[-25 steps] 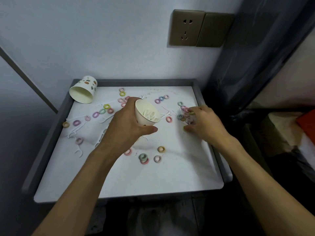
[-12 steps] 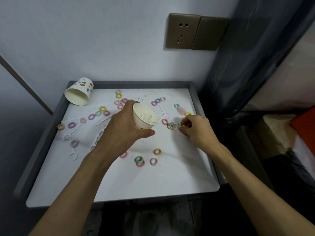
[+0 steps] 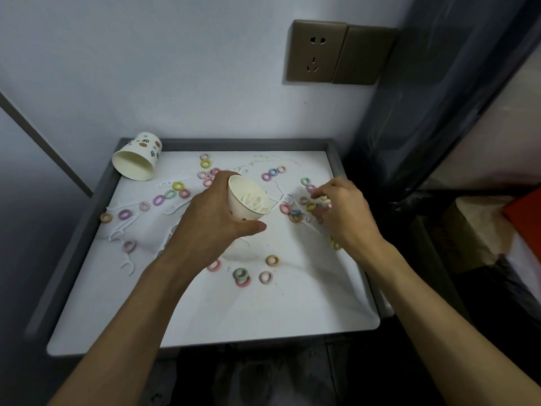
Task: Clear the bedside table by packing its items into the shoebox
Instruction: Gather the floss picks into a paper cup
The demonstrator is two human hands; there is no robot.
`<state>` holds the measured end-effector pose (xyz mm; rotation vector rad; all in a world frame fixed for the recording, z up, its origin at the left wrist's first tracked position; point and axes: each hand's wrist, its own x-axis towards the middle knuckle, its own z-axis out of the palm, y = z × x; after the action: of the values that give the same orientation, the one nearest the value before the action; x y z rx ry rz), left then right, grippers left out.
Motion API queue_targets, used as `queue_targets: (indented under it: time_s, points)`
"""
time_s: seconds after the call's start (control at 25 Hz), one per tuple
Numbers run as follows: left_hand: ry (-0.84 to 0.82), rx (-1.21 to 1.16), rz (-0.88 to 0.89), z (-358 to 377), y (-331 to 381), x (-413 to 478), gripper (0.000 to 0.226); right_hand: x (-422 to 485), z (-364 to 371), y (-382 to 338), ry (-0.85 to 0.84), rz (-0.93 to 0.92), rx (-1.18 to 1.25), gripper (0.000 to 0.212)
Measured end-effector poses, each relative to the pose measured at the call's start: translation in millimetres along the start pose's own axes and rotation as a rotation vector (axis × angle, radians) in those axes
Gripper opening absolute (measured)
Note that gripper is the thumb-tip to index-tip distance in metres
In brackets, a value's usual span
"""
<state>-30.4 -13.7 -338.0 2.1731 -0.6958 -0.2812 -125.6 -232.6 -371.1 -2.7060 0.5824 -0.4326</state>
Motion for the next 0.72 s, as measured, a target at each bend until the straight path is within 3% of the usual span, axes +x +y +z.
queue_targets:
  time_s: [0.2,0.36,0.52,0.72]
  points:
    - [0.014,-0.009,0.014,-2,1,-4,0.076,-11,13,-18,-0.090,0.033,-0.164,0.014]
    - [0.018,-0.009,0.014,-6,-1,-4,0.076,-1,22,-29,-0.070,0.008,-0.042,0.036]
    - [0.027,-0.015,0.033,-9,-3,-3,0.074,0,33,-31,-0.096,-0.073,-0.025,0.008]
    - [0.026,-0.048,0.026,-14,-7,-5,0.070,1,40,-29,-0.062,-0.083,-0.030,0.016]
